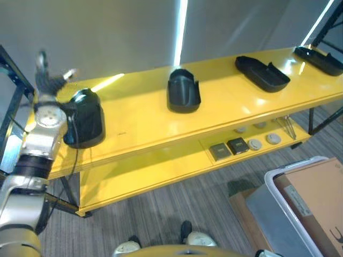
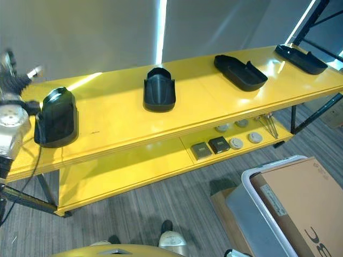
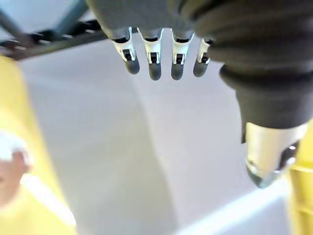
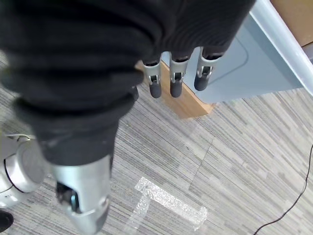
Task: Move parts from the plastic box to the shelf.
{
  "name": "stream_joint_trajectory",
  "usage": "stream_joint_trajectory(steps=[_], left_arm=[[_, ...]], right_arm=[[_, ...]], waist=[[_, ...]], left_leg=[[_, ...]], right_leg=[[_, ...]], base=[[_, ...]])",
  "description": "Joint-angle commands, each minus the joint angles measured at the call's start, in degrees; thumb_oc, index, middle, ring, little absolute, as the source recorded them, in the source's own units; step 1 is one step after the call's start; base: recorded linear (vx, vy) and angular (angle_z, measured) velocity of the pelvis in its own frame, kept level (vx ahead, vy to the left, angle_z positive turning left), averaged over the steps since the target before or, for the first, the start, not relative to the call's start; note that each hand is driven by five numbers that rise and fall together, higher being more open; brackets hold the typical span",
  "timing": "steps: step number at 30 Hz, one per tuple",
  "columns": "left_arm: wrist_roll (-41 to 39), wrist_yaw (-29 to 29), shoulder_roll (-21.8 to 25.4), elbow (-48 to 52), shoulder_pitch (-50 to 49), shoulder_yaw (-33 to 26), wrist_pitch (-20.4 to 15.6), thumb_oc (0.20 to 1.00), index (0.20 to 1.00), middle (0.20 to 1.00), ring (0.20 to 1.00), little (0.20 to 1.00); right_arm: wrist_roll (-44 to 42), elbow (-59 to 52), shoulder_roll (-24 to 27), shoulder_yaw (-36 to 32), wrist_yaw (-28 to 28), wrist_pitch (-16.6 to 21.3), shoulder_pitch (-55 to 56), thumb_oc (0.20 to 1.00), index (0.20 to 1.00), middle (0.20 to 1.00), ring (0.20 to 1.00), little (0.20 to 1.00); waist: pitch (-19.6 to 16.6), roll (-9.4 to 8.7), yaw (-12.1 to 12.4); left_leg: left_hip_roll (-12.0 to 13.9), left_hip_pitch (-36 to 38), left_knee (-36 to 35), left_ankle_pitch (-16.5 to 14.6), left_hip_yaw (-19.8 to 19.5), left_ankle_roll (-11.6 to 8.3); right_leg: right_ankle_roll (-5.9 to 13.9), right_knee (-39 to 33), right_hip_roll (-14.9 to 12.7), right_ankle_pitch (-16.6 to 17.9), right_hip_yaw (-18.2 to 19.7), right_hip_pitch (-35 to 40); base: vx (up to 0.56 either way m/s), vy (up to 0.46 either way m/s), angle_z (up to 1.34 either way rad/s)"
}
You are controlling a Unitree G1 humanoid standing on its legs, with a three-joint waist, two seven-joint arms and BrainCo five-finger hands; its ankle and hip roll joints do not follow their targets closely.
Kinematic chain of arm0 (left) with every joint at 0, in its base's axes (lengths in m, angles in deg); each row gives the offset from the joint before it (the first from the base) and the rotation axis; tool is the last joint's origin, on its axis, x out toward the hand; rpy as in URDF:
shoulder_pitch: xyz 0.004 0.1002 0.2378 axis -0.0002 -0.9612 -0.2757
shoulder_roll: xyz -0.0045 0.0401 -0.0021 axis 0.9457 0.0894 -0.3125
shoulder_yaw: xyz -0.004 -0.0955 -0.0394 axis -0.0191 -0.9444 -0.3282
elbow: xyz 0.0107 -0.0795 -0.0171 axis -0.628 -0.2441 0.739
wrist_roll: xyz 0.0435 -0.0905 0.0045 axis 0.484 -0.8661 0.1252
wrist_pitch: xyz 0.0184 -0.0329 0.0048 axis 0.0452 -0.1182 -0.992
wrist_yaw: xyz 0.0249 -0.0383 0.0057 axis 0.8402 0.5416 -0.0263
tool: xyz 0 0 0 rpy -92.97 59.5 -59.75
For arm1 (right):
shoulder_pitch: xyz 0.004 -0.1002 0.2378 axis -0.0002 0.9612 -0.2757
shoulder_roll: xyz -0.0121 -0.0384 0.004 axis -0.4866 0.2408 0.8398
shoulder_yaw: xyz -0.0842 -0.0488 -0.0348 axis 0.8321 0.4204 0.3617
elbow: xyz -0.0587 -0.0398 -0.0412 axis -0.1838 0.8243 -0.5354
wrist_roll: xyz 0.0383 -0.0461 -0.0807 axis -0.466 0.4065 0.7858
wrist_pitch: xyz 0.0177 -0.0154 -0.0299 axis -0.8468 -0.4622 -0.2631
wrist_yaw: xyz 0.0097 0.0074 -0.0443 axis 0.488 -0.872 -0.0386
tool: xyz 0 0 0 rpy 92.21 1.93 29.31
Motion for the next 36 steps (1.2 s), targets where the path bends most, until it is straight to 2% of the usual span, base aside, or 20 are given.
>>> stream_joint_trajectory(steps=[1,2,3,5,6,8,10,12,13,16,19,20,21,22,24,28,33,36], left_arm=[[0.46,-7.13,2.42,6.84,0.46,-3.57,-3.92,1.000,1.000,1.000,1.000,1.000],[-1.60,-13.23,1.75,13.02,-3.07,-5.76,-4.12,1.000,1.000,1.000,1.000,1.000],[-1.78,-13.61,1.61,14.01,-3.51,-6.10,-3.61,1.000,1.000,1.000,1.000,1.000],[-5.87,-22.30,-0.35,21.83,-9.07,-8.68,-0.84,1.000,1.000,1.000,1.000,1.000],[-6.80,-23.99,-0.60,22.42,-9.79,-8.95,-0.03,1.000,1.000,1.000,1.000,1.000],[-7.43,-36.20,-4.66,29.32,-18.45,-9.58,2.27,1.000,1.000,1.000,1.000,1.000],[-7.62,-40.55,-6.22,30.30,-21.45,-8.79,4.39,1.000,1.000,1.000,1.000,1.000],[-8.34,-45.14,-8.56,31.17,-26.46,-7.48,4.07,1.000,1.000,1.000,1.000,1.000],[-10.23,-45.33,-10.00,30.75,-28.99,-6.72,6.29,1.000,1.000,1.000,1.000,1.000],[-7.46,-47.10,-12.36,26.45,-36.11,-3.39,5.28,1.000,1.000,1.000,1.000,1.000],[-7.95,-47.56,-12.92,24.85,-38.60,-1.77,4.23,1.000,1.000,1.000,1.000,1.000],[-7.44,-47.16,-13.55,24.05,-40.10,-1.04,2.66,0.837,0.837,0.837,0.837,0.837],[-7.12,-46.27,-13.71,23.73,-40.63,-0.61,2.05,0.485,0.485,0.485,0.485,0.485],[-8.57,-45.51,-13.55,23.12,-40.99,0.08,0.89,0.200,0.200,0.200,0.200,0.200],[-8.06,-44.77,-13.87,22.59,-41.26,0.62,-0.38,0.200,0.200,0.200,0.200,0.200],[-6.16,-37.16,-14.26,20.49,-40.45,1.89,-4.58,0.200,0.200,0.200,0.200,0.200],[-5.88,-32.40,-14.67,20.17,-39.00,0.87,-7.22,0.200,0.200,0.200,0.200,0.200],[-5.99,-29.98,-14.83,20.62,-38.01,0.01,-7.27,0.200,0.200,0.200,0.200,0.200]], right_arm=[[1.41,7.15,-0.04,0.68,-0.22,1.53,-0.36,1.000,1.000,1.000,1.000,1.000],[2.26,8.10,-0.32,-0.44,-0.42,2.41,-0.16,1.000,1.000,1.000,1.000,1.000],[2.25,8.21,-0.31,-0.51,-0.46,2.48,-0.15,1.000,1.000,1.000,1.000,1.000],[3.43,9.13,-0.59,-1.80,-0.28,3.30,0.10,1.000,1.000,1.000,1.000,1.000],[3.60,9.24,-0.58,-1.86,-0.23,3.42,0.14,1.000,1.000,1.000,1.000,1.000],[3.72,9.74,-0.84,-2.46,-0.18,3.51,0.39,1.000,1.000,1.000,1.000,1.000],[3.30,9.71,-0.74,-2.22,-0.22,3.41,0.49,1.000,1.000,1.000,1.000,1.000],[2.97,9.18,-0.46,-2.19,0.11,3.06,0.43,1.000,1.000,1.000,1.000,1.000],[2.75,8.79,-0.05,-2.03,0.28,2.95,0.41,1.000,1.000,1.000,1.000,1.000],[2.39,7.14,0.80,-1.45,0.73,2.22,0.50,1.000,1.000,1.000,1.000,1.000],[2.50,6.69,1.02,-1.79,0.72,2.13,0.60,1.000,1.000,1.000,1.000,1.000],[2.14,6.72,1.29,-1.71,0.35,2.39,0.74,1.000,1.000,1.000,1.000,1.000],[1.99,6.80,1.38,-1.74,0.15,2.50,0.82,1.000,1.000,1.000,1.000,1.000],[1.98,7.01,1.26,-1.87,-0.11,2.54,0.90,1.000,1.000,1.000,1.000,1.000],[1.57,7.00,1.16,-1.62,-0.51,2.41,0.95,1.000,1.000,1.000,1.000,1.000],[0.60,7.97,0.35,-1.20,-2.30,2.18,0.77,1.000,1.000,1.000,1.000,1.000],[0.97,8.43,-0.30,-1.29,-3.40,2.19,1.40,1.000,1.000,1.000,1.000,1.000],[1.40,8.77,-0.51,-1.45,-3.89,2.50,1.84,1.000,1.000,1.000,1.000,1.000]], waist=[[-0.52,1.80,2.12],[-0.71,1.67,2.94],[-0.75,1.67,2.99],[-1.15,1.58,4.29],[-1.21,1.59,4.42],[-1.30,1.55,6.23],[-1.26,1.58,6.83],[-0.96,1.68,7.60],[-0.75,1.78,7.91],[-0.35,2.19,8.59],[-0.02,2.38,8.81],[0.15,2.51,8.90],[0.25,2.60,8.92],[0.19,2.75,8.88],[0.30,2.83,8.87],[0.64,2.91,8.43],[0.46,2.80,7.88],[0.27,2.79,7.61]], left_leg=[[-0.67,-1.44,2.49,-4.22,-1.42,1.03],[-0.75,-1.18,2.18,-4.11,-1.61,0.84],[-0.77,-1.17,2.15,-4.10,-1.65,0.83],[-0.96,-1.02,1.80,-3.98,-1.96,0.60],[-0.98,-1.01,1.76,-3.96,-1.97,0.58],[-1.22,-1.17,1.52,-3.71,-2.58,0.46],[-1.31,-1.30,1.49,-3.67,-2.81,0.48],[-1.43,-1.63,1.49,-3.48,-3.07,0.51],[-1.49,-1.76,1.49,-3.46,-3.19,0.53],[-1.71,-2.19,1.46,-3.42,-3.35,0.70],[-1.81,-2.38,1.49,-3.39,-3.49,0.80],[-1.86,-2.40,1.44,-3.38,-3.42,0.84],[-1.92,-2.33,1.36,-3.39,-3.44,0.88],[-2.04,-1.75,1.07,-4.25,-4.19,0.66],[-2.07,-1.69,0.97,-4.29,-4.08,0.75],[-1.95,-1.78,1.19,-4.37,-3.85,0.75],[-1.86,-1.53,1.27,-4.50,-3.45,0.74],[-1.81,-1.39,1.38,-4.60,-3.35,0.73]], right_leg=[[3.82,1.66,-0.83,-9.17,2.02,3.37],[3.83,1.32,-0.83,-9.11,1.45,3.87],[3.84,1.28,-0.84,-9.10,1.38,3.92],[3.98,0.69,-0.96,-8.91,0.53,4.52],[4.00,0.61,-0.97,-8.88,0.42,4.59],[4.23,0.24,-1.15,-8.56,-0.50,4.95],[4.31,0.18,-1.23,-8.55,-0.81,5.04],[4.33,0.17,-1.32,-8.33,-1.06,4.91],[4.36,0.13,-1.40,-8.26,-1.22,4.86],[4.28,0.28,-1.50,-8.05,-1.53,4.48],[4.27,0.44,-1.60,-7.95,-1.65,4.29],[4.27,0.48,-1.66,-7.92,-1.80,4.23],[4.30,0.48,-1.69,-7.94,-1.93,4.29],[4.77,0.51,-1.72,-8.60,-1.51,4.74],[4.78,0.57,-1.77,-8.59,-1.55,4.70],[4.79,0.98,-1.93,-8.64,-1.57,4.45],[4.75,0.88,-1.90,-8.59,-1.39,4.54],[4.74,0.79,-1.89,-8.58,-1.30,4.61]], base=[[0.02,0.025,0.12],[0.01,0.024,0.10],[0.01,0.031,0.07],[0.01,0.037,0.05],[0.01,0.047,0.06],[-0.01,0.064,0.15],[-0.02,0.049,0.16],[-0.04,0.045,0.09],[-0.05,0.054,0.08],[-0.04,0.047,0.03],[-0.02,0.024,0.00],[0.00,0.000,0.00],[0.04,0.038,0.02],[0.04,0.032,0.02],[0.01,0.018,0.07],[-0.01,0.005,0.05],[0.00,0.000,0.00],[0.00,0.000,0.00]])
